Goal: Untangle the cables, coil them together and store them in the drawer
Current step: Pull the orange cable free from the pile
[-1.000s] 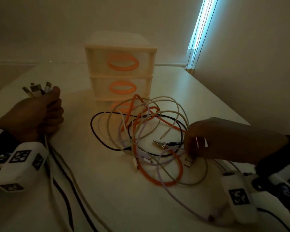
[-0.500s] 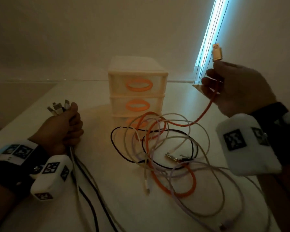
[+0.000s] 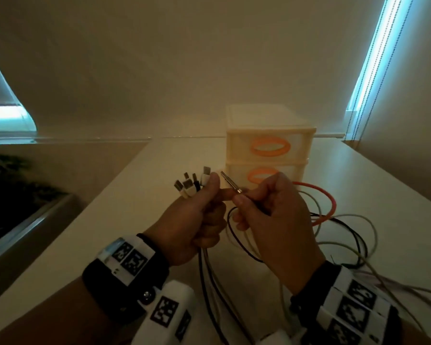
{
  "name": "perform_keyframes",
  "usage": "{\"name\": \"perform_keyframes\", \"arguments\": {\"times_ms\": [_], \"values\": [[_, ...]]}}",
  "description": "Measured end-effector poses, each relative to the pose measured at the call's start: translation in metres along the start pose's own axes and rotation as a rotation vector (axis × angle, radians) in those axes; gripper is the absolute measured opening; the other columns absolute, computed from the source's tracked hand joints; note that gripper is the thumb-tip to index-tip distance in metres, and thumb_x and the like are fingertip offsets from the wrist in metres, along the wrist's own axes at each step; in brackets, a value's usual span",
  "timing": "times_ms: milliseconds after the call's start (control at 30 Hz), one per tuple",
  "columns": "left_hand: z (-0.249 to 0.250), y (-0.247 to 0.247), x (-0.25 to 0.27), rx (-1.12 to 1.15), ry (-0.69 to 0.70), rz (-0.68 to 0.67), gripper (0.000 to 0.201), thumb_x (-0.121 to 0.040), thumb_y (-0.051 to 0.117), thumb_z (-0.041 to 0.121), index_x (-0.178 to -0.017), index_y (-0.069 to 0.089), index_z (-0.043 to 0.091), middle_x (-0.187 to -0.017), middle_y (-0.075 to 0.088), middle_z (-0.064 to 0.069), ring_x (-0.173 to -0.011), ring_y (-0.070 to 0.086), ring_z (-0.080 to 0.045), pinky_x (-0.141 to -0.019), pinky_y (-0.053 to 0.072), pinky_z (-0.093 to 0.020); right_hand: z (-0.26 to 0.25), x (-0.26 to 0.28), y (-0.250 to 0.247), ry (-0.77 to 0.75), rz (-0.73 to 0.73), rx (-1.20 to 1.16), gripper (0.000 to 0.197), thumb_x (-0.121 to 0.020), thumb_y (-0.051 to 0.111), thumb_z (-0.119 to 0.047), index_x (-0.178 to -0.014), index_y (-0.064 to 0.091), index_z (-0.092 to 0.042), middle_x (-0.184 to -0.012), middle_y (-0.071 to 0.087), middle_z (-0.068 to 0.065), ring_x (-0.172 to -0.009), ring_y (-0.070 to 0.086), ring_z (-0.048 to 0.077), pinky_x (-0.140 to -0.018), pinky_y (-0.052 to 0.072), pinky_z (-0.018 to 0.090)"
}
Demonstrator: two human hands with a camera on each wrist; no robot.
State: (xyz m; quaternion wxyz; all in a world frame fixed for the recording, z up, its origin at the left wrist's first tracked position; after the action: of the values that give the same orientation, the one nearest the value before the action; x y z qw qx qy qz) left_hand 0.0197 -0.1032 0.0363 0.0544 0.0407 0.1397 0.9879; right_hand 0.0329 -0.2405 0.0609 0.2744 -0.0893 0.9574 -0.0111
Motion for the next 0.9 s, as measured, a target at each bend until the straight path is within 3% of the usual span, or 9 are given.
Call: {"name": "perform_keyframes", "arguments": {"times_ms": [100,200,267,333,400,600,733,900], "values": [[0.0,0.009,0.003,-0.134,0.051,-0.024,0.043,-0.097,0.046,0.047,-0.07,0.075,0.033,-0.066,0.016,0.0,-0.054,0.011,-0.013,-0.05,0.01,-0.029,-0.001,0.003,0.0,-0.03,-0.022,0.013,0.022,-0.091,0.069,-0.006,-0.088,0.048,-0.012,-0.083,0.071,0.005,-0.066,0.072,0.018,-0.057,0.056,0.024],[0.0,0.008,0.004,-0.179,0.113,0.03,0.033,-0.098,0.051,0.039,-0.081,0.077,0.028,-0.061,0.026,0.002,-0.05,0.018,-0.01,-0.047,0.015,-0.026,0.002,0.003,0.003,0.012,-0.065,-0.007,0.02,-0.093,0.068,-0.011,-0.092,0.048,-0.014,-0.088,0.073,0.005,-0.067,0.073,0.019,-0.056,0.057,0.026],[0.0,-0.002,0.0,-0.078,0.114,0.114,0.031,-0.101,0.051,0.037,-0.09,0.069,0.014,-0.057,0.026,0.004,-0.047,0.017,-0.009,-0.042,0.016,-0.023,0.007,0.005,0.009,0.097,-0.139,0.045,0.016,-0.095,0.067,-0.018,-0.098,0.052,-0.02,-0.083,0.073,0.003,-0.065,0.071,0.016,-0.056,0.058,0.027],[0.008,-0.016,-0.001,0.069,0.129,0.188,0.033,-0.102,0.049,0.037,-0.089,0.062,0.01,-0.055,0.022,0.006,-0.044,0.015,-0.008,-0.039,0.013,-0.021,0.011,0.007,0.015,0.125,-0.246,0.174,0.004,-0.099,0.059,-0.026,-0.096,0.057,-0.027,-0.078,0.072,0.0,-0.062,0.067,0.011,-0.057,0.055,0.025],[0.022,-0.033,0.0,0.197,0.176,0.232,0.036,-0.105,0.045,0.037,-0.088,0.062,0.01,-0.054,0.018,0.007,-0.042,0.015,-0.006,-0.039,0.01,-0.021,0.013,0.007,0.017,0.089,-0.324,0.298,0.015,-0.101,0.053,-0.03,-0.088,0.06,-0.029,-0.073,0.068,-0.001,-0.059,0.06,0.009,-0.058,0.05,0.024],[0.036,-0.046,0.004,0.229,0.265,0.256,0.03,-0.106,0.045,0.031,-0.087,0.06,0.012,-0.067,0.011,0.002,-0.044,0.016,-0.006,-0.036,0.016,-0.018,0.009,0.002,0.009,-0.04,-0.266,0.434,0.019,-0.101,0.051,-0.033,-0.088,0.063,-0.029,-0.069,0.059,-0.007,-0.061,0.055,0.01,-0.058,0.047,0.024],[0.028,-0.033,0.003,0.111,0.193,0.154,0.022,-0.104,0.049,0.027,-0.09,0.054,0.011,-0.065,0.019,0.002,-0.047,0.018,-0.008,-0.04,0.016,-0.02,0.011,0.0,0.0,-0.049,-0.194,0.4,0.018,-0.1,0.051,-0.036,-0.088,0.062,-0.029,-0.064,0.058,-0.006,-0.061,0.056,0.012,-0.057,0.048,0.026],[0.023,-0.034,0.005,0.077,0.066,0.139,0.037,-0.101,0.052,0.04,-0.076,0.052,0.013,-0.065,0.015,0.002,-0.047,0.015,-0.009,-0.042,0.012,-0.022,0.002,-0.001,-0.001,-0.076,-0.232,0.304,0.02,-0.1,0.048,-0.035,-0.086,0.059,-0.026,-0.063,0.058,0.001,-0.055,0.055,0.016,-0.052,0.048,0.026]]}}
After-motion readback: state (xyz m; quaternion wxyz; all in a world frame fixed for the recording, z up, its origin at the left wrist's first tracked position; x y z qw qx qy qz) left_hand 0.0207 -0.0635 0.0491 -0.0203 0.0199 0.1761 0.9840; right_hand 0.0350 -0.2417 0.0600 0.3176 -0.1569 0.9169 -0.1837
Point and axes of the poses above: each hand's wrist, its own x-axis away from the middle knuckle, its own y-axis out of the palm, z = x × y, the point moved 7 cm from there along -x, towards the middle knuckle
